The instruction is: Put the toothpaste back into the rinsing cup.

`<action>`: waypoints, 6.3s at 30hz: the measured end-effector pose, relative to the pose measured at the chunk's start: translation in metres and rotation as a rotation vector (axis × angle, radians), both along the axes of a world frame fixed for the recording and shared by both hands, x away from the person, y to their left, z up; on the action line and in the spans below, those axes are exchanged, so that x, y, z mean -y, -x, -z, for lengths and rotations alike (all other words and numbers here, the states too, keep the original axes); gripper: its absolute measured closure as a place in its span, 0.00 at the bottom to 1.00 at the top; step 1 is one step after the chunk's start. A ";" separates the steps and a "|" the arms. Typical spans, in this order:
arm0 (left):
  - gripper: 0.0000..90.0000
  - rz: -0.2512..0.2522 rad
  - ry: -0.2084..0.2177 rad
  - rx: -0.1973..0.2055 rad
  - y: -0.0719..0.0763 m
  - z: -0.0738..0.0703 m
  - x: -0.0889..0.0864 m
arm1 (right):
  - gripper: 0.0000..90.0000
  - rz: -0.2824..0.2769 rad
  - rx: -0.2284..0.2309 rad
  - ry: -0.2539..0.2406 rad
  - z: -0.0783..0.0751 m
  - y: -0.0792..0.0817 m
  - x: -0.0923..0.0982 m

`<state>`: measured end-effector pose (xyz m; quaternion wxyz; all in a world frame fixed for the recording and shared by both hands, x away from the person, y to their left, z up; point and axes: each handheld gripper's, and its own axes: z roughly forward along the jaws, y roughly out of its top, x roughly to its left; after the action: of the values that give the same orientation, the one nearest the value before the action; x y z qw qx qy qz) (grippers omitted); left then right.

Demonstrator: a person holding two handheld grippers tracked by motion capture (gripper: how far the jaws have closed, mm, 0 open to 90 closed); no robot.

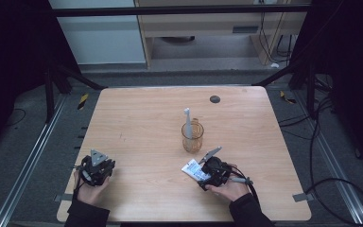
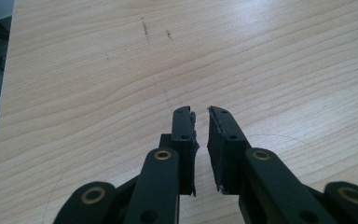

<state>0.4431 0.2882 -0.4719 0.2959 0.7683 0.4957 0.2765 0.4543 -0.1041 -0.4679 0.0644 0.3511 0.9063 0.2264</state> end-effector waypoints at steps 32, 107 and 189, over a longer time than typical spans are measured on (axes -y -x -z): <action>0.89 0.001 0.002 -0.002 -0.001 0.000 0.000 | 0.75 0.029 -0.078 -0.004 -0.006 -0.002 0.000; 0.90 -0.014 0.013 0.012 -0.003 0.000 -0.003 | 0.76 0.435 0.623 -0.693 -0.072 -0.100 0.006; 0.77 0.033 0.043 -0.031 -0.004 0.008 -0.002 | 0.13 0.406 0.354 -0.325 0.004 0.000 0.123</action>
<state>0.4472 0.2900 -0.4803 0.3093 0.7741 0.4931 0.2488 0.4540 -0.2275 -0.4723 0.2081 0.4858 0.7443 0.4084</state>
